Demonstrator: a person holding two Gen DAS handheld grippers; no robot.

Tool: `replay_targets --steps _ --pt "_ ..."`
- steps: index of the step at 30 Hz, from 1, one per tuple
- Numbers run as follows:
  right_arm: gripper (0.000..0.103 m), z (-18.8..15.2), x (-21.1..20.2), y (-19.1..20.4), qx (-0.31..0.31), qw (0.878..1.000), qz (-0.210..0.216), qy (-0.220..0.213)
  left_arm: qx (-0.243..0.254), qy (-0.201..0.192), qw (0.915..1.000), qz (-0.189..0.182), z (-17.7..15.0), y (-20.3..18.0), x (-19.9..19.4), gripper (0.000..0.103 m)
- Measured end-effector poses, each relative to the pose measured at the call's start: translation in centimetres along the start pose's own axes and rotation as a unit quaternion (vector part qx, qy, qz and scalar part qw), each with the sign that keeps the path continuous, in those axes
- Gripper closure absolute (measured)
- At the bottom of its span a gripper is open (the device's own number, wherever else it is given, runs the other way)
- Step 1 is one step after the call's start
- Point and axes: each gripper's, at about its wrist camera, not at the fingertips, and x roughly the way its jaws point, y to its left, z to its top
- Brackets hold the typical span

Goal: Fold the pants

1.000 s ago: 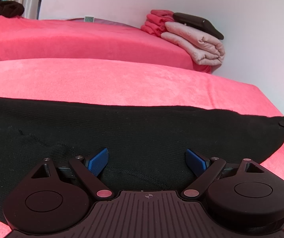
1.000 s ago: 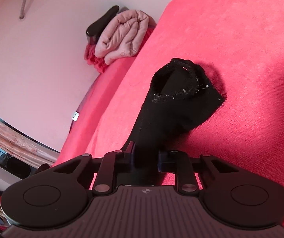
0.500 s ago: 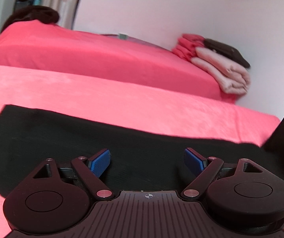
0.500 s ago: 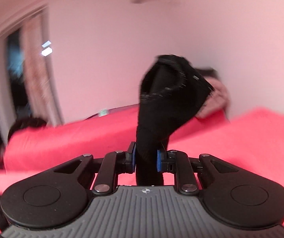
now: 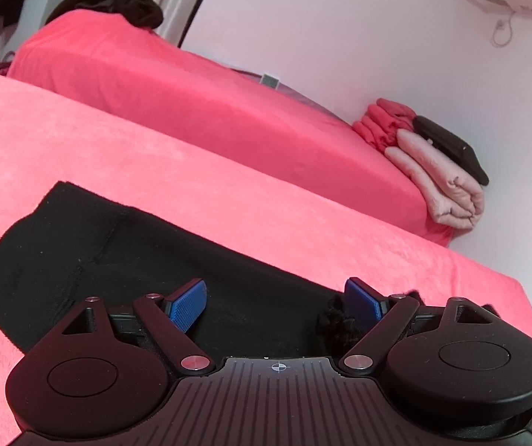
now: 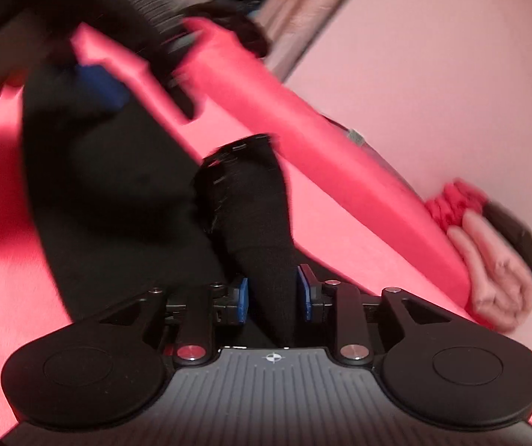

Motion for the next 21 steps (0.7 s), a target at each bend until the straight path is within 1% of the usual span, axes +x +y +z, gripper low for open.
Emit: replay_targets --steps 2,3,4,5,7,9,10,11,13,15,18,21 --pt "0.067 0.2 -0.4 0.2 -0.003 1.000 0.004 -0.005 -0.002 0.001 1.0000 -0.005 0.0 -0.2 0.1 0.000" --pt "0.063 0.1 -0.9 0.4 -0.001 1.000 0.008 -0.009 0.001 0.002 1.0000 -0.005 -0.1 -0.3 0.1 0.000" --pt "0.056 0.2 -1.3 0.5 -0.001 1.000 0.012 -0.017 0.006 0.002 1.0000 -0.004 -0.2 -0.4 0.0 0.000" --pt "0.051 0.3 -1.7 0.6 -0.006 1.000 0.011 -0.026 0.011 0.001 0.9999 -0.002 -0.3 -0.7 0.0 0.000" --pt "0.038 -0.1 -3.3 1.1 -0.024 0.998 0.009 -0.055 0.019 -0.001 0.9998 0.000 -0.7 -0.9 -0.3 0.000" --pt "0.034 -0.2 -4.6 1.3 -0.036 0.995 0.037 -0.081 0.023 0.000 0.9997 -0.002 -0.9 -1.2 -0.3 0.000" --pt "0.034 -0.2 -5.2 1.3 -0.038 0.994 0.048 -0.088 0.025 0.001 0.9997 -0.003 -0.9 -1.4 -0.3 0.000" --pt "0.034 -0.2 -6.1 1.4 -0.041 0.993 0.047 -0.096 0.027 0.001 0.9996 -0.003 -1.0 -1.6 -0.3 0.000" --pt "0.034 -0.7 -7.9 1.0 -0.037 0.993 0.029 -0.107 0.032 0.003 0.9995 -0.002 -1.1 -1.9 -0.3 0.000" --pt "0.032 -1.9 -9.5 -0.3 -0.011 0.995 0.011 -0.102 0.035 0.005 0.9994 -0.004 -1.2 -2.4 -0.3 0.000" --pt "0.032 -4.2 -11.2 -2.5 0.026 0.997 -0.029 -0.071 0.039 0.007 0.9991 -0.017 -1.2 -3.6 -0.1 0.000" --pt "0.031 -7.1 -12.3 -5.0 0.061 0.995 -0.077 -0.029 0.055 0.011 0.9978 -0.033 -1.5 -5.5 0.5 0.000"
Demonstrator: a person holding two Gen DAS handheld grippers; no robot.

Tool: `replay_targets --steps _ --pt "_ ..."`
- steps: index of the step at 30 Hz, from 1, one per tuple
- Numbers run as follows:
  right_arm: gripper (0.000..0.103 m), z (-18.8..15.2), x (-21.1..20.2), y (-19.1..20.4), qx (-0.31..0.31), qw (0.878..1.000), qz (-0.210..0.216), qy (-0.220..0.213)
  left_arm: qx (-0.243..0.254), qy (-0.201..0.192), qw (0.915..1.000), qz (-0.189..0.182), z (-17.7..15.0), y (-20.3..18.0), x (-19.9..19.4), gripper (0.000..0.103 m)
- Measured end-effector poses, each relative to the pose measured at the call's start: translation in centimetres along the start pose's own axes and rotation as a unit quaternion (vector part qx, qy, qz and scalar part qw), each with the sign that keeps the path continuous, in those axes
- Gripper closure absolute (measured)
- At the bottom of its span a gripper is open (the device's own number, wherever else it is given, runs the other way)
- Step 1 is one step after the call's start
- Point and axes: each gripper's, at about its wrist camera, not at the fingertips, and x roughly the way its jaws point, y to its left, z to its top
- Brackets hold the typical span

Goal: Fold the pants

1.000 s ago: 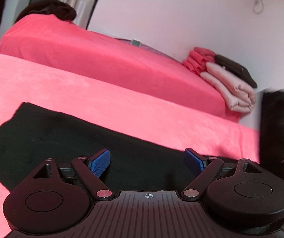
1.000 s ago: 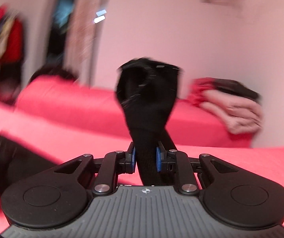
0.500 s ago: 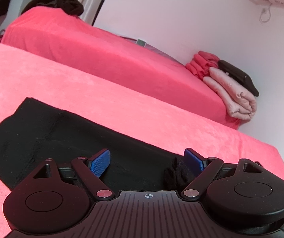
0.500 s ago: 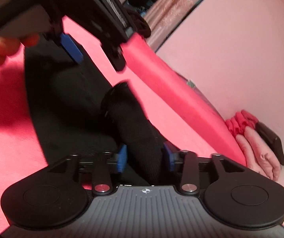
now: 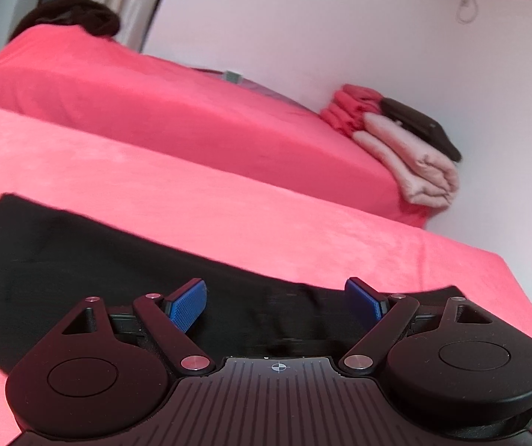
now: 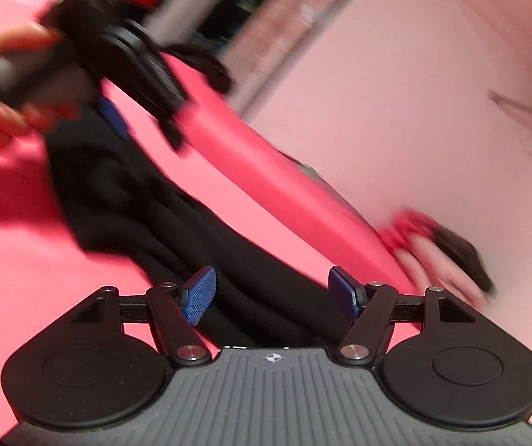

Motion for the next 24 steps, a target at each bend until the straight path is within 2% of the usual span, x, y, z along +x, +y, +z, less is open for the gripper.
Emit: replay_targets --steps 2,4,7,10,13,15,17,19,21,23,24 --pt "0.031 -1.3 0.3 -1.4 0.018 0.999 -0.023 0.032 0.019 0.011 0.9997 -0.010 -0.3 -1.4 1.0 0.000" --pt "0.031 -2.1 1.5 -1.8 0.011 0.997 -0.049 0.066 0.045 0.031 0.9984 -0.016 -1.0 -2.6 2.2 0.000" --pt "0.031 -2.6 3.6 -1.9 0.016 0.995 -0.051 0.088 0.075 0.076 0.9943 -0.002 -2.7 -3.1 4.6 0.000" --pt "0.032 -2.5 4.6 -2.0 0.025 0.995 -0.058 0.079 0.089 0.074 0.9933 -0.006 -3.4 -2.9 4.6 0.000" --pt "0.031 -2.5 4.2 -2.3 0.046 0.995 -0.052 0.066 0.074 0.076 0.9943 -0.015 -3.3 -2.3 4.6 0.000" --pt "0.032 -2.5 4.6 -1.5 0.017 0.996 -0.048 0.076 0.076 0.076 0.9941 -0.015 -3.4 -2.3 4.5 0.000" --pt "0.032 -2.6 5.3 -1.3 -0.013 0.994 -0.078 0.070 0.081 0.075 0.9938 -0.013 -3.4 -2.4 4.6 0.000" --pt "0.029 -2.1 6.0 -2.1 0.007 0.992 -0.109 0.055 0.082 0.074 0.9938 -0.012 -3.4 -2.5 4.5 0.000" --pt "0.029 -1.7 6.6 -2.4 0.028 0.992 -0.105 0.067 0.083 0.075 0.9937 -0.013 -3.4 -2.5 4.6 0.000" --pt "0.031 -1.8 8.0 -0.8 -0.030 0.992 -0.084 0.093 0.085 0.075 0.9935 -0.013 -3.3 -2.6 4.8 0.000" --pt "0.033 -1.9 8.1 -0.1 -0.060 0.990 -0.098 0.080 0.086 0.075 0.9934 -0.013 -3.3 -2.7 4.8 0.000"
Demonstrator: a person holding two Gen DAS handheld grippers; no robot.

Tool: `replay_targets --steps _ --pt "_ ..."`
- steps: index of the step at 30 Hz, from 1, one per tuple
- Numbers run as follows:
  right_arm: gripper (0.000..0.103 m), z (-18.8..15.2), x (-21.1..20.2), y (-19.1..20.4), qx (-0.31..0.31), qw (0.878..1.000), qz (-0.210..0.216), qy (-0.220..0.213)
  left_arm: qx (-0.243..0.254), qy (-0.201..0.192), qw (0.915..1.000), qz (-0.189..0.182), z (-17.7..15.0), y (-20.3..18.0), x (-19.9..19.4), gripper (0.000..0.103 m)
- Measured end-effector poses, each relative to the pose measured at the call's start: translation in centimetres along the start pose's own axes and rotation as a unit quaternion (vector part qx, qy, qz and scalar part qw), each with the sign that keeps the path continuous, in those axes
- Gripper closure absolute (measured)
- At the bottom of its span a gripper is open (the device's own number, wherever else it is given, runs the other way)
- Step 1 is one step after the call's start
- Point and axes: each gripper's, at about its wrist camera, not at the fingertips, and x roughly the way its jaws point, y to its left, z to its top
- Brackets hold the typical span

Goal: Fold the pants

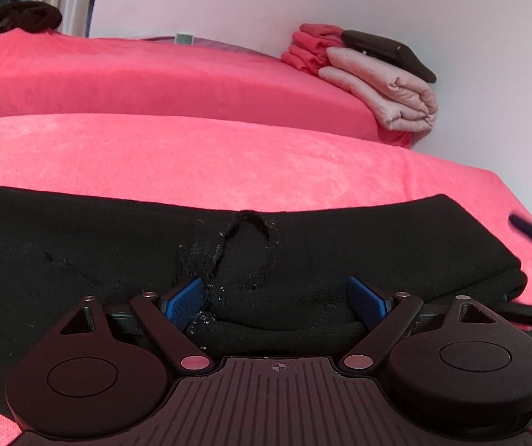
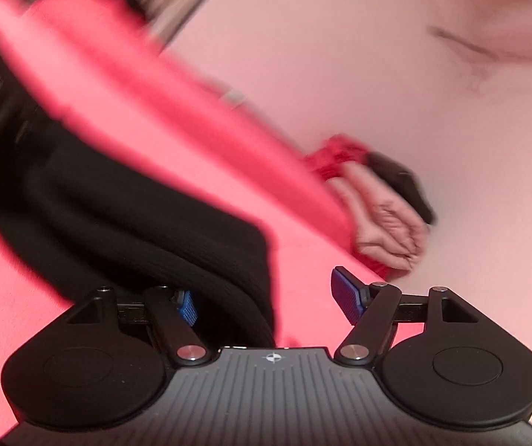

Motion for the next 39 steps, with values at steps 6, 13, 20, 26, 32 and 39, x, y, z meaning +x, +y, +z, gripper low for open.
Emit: replay_targets --steps 6,13,20,26,32,39 --pt "0.031 -1.0 -0.3 -3.6 0.081 0.996 -0.023 0.017 0.001 0.002 1.0000 -0.008 0.0 0.0 0.0 0.000" --pt "0.031 -2.8 -4.5 -4.2 0.060 0.997 -0.036 -0.015 0.021 0.007 0.9996 -0.018 -0.7 -1.1 -0.6 0.000" --pt "0.031 -4.3 -9.4 -8.5 0.124 0.992 -0.033 -0.008 0.009 0.037 0.9938 -0.105 -1.1 -2.6 -1.1 0.000" --pt "0.030 -8.2 -10.5 -7.3 0.130 0.987 0.041 0.086 0.099 0.029 0.9922 -0.069 -2.3 -5.7 -0.7 0.000" --pt "0.019 -7.8 -14.1 -5.8 0.017 0.999 0.048 0.019 0.080 0.033 0.9921 -0.090 -2.0 -4.5 -0.3 0.000" --pt "0.017 -8.1 -18.3 -7.1 0.000 0.990 0.137 -0.027 0.088 0.032 0.9915 -0.090 -2.1 -4.8 -0.3 0.000"
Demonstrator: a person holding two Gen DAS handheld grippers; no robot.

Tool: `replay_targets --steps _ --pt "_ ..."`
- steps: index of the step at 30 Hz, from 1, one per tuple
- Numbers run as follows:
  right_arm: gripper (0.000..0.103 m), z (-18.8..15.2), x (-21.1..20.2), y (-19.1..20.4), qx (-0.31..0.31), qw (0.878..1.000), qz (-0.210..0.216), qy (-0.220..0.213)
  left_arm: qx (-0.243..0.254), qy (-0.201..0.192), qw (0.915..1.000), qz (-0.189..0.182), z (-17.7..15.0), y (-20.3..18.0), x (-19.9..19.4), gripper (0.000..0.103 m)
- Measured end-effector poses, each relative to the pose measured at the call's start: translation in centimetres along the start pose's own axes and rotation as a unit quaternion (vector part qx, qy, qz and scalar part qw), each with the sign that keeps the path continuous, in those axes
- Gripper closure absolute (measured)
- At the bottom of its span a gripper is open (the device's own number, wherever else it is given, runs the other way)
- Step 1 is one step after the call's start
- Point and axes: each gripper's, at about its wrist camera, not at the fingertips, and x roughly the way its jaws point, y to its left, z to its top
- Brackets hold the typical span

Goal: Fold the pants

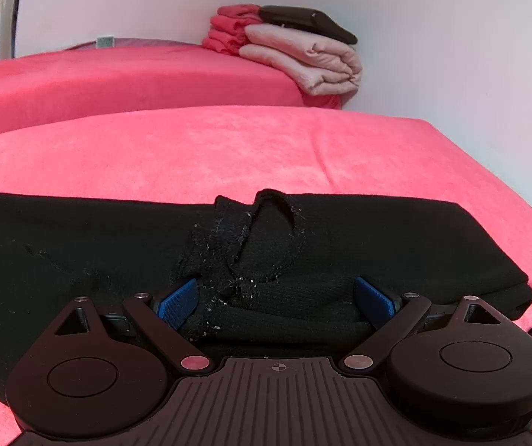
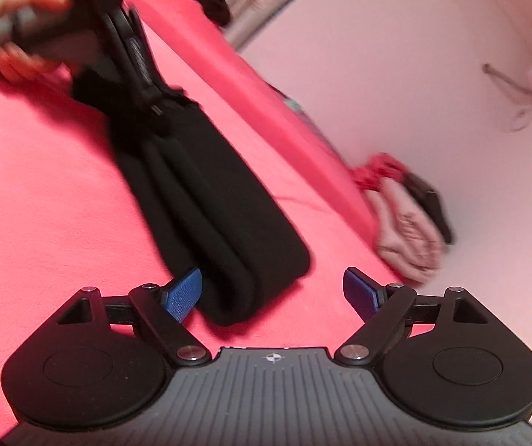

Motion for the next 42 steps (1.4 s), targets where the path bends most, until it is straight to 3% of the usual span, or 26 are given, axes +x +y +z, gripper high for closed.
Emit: replay_targets --steps 3,8,11,14,19,22,25,28,32,34,38,42 --pt "0.017 1.1 -0.6 -2.2 0.073 0.996 0.042 -0.023 0.000 0.001 1.0000 0.000 0.0 0.0 -0.2 0.000" --pt "0.017 3.1 0.0 -5.5 0.182 0.978 0.086 -0.063 -0.012 -0.001 0.9999 0.003 0.2 0.3 -1.4 0.000" --pt "0.017 4.2 1.3 -6.0 0.192 0.975 0.094 -0.064 -0.022 -0.014 0.9997 0.005 -0.3 1.0 -2.8 0.000" --pt "0.018 5.3 2.5 -6.1 0.199 0.971 0.119 -0.059 -0.025 -0.019 0.9984 0.047 -1.1 2.1 -3.8 0.000" --pt "0.018 7.9 5.7 -7.2 0.222 0.957 0.180 -0.049 -0.092 -0.022 0.9926 0.076 -1.2 5.7 -5.7 0.000" --pt "0.018 11.0 8.6 -8.2 0.239 0.943 0.230 -0.037 -0.126 -0.048 0.9842 0.115 -1.0 7.7 -7.8 0.000" --pt "0.018 15.1 12.2 -8.6 0.256 0.924 0.283 -0.020 -0.170 -0.068 0.9695 0.163 -1.1 9.9 -9.7 0.000" --pt "0.018 20.0 16.4 -8.1 0.264 0.906 0.332 0.000 -0.219 -0.069 0.9506 0.209 -1.5 12.3 -10.5 0.000" --pt "0.019 25.7 22.2 -5.4 0.245 0.893 0.377 0.027 -0.280 -0.041 0.9312 0.230 -2.2 14.9 -9.9 0.000" --pt "0.020 27.9 24.8 -3.4 0.232 0.893 0.384 0.041 -0.293 -0.036 0.9271 0.231 -2.5 15.5 -9.5 0.000" --pt "0.023 30.6 29.6 0.6 0.216 0.889 0.397 0.078 -0.294 -0.047 0.9270 0.228 -2.7 15.8 -9.4 0.000" --pt "0.025 31.2 32.3 3.2 0.216 0.883 0.404 0.100 -0.313 -0.064 0.9237 0.211 -3.3 16.5 -9.5 0.000"
